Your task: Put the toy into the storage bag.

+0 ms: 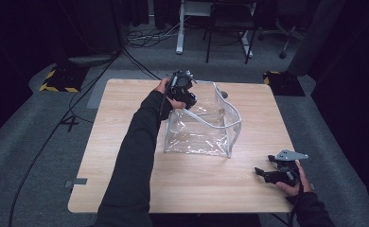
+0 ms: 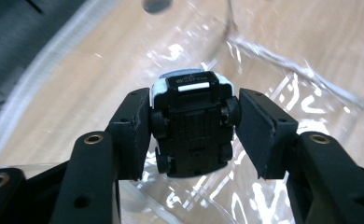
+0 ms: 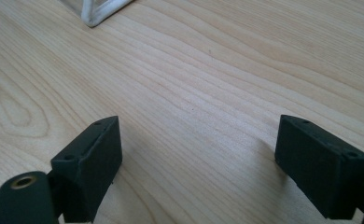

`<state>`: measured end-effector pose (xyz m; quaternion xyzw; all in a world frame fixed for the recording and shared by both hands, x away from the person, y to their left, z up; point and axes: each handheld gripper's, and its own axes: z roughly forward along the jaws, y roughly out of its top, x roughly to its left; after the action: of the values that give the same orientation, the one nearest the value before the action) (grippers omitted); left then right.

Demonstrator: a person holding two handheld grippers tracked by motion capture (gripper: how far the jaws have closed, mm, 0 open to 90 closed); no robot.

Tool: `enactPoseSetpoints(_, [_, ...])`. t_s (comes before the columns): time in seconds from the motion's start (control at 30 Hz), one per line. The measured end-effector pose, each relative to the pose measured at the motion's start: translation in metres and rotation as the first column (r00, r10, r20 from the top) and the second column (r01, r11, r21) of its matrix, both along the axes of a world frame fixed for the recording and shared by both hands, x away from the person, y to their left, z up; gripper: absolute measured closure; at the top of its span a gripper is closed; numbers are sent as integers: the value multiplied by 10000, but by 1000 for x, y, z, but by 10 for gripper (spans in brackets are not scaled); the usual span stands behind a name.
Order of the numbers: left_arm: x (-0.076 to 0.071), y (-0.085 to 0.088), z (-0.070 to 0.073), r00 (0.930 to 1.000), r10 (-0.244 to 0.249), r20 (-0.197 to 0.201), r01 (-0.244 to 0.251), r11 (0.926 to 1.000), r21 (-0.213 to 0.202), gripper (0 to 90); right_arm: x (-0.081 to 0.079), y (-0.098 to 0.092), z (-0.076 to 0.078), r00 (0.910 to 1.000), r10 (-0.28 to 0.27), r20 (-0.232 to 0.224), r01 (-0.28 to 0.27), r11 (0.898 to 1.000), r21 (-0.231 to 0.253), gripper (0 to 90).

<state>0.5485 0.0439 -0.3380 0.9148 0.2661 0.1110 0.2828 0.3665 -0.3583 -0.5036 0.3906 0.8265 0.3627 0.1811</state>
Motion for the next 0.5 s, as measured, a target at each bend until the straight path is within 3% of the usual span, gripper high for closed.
enactPoseSetpoints(0.1, [4, -3, 3, 9989, -258, -401, 296, 9948, 975, 465, 0, 0, 0, 10000, 0, -1, 0, 10000, 6, 148])
enactPoseSetpoints(0.17, [5, -6, 3, 9986, -216, -488, 278, 9911, 1301, 465, 0, 0, 0, 10000, -6, 0, 6, 10000, 6, 149])
enactPoseSetpoints(0.33, [7, -9, 3, 9972, 34, -749, 100, 9840, 1779, 464, 0, 1, 0, 10000, -48, -29, 48, 10000, 65, 150])
enactPoseSetpoints(0.4, [7, -10, 4, 9953, 248, -936, -41, 9766, 2152, 464, 0, 0, 0, 10000, -40, -30, 40, 10000, 60, 150])
enactPoseSetpoints(0.5, [7, -11, 5, 9958, 103, -910, 121, 9700, 2429, 463, 0, 0, 0, 10000, -29, -30, 29, 10000, 58, 150])
